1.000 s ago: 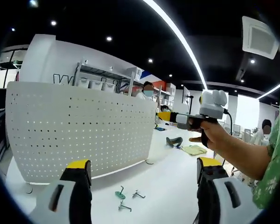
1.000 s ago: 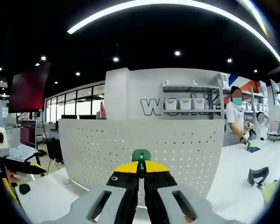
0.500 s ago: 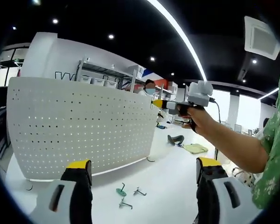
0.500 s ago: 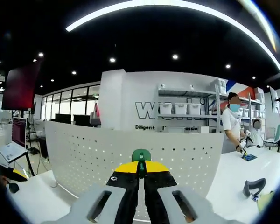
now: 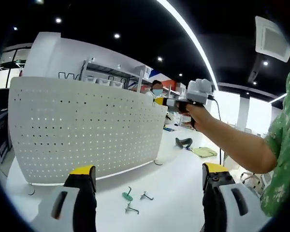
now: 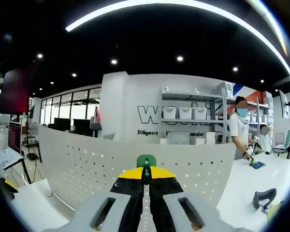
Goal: Insert the hook assembly into the mounting plate slot until the hook locks in place.
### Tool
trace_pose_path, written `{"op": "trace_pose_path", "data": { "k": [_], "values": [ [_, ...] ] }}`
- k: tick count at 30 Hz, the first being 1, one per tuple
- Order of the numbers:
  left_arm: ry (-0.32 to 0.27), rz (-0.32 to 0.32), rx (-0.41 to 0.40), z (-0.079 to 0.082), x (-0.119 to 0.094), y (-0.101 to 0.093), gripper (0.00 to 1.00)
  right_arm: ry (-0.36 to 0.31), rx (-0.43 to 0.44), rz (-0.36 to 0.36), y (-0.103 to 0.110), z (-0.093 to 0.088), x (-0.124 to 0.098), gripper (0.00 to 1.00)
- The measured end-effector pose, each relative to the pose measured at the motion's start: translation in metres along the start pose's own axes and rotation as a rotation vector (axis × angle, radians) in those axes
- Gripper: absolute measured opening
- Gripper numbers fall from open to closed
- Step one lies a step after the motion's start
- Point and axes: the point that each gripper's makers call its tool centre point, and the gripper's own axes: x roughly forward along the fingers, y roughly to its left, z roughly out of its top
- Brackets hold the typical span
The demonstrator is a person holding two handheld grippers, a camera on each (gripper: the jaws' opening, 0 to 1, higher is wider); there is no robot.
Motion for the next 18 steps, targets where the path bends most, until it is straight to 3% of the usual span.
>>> {"op": "trace_pose_path", "data": {
  "k": [18],
  "values": [
    [0.004, 0.014, -0.006, -0.001, 0.000, 0.008, 0.92, 0.008, -0.006, -0.001, -0.003, -0.002, 0.029, 0.01]
  ]
}}
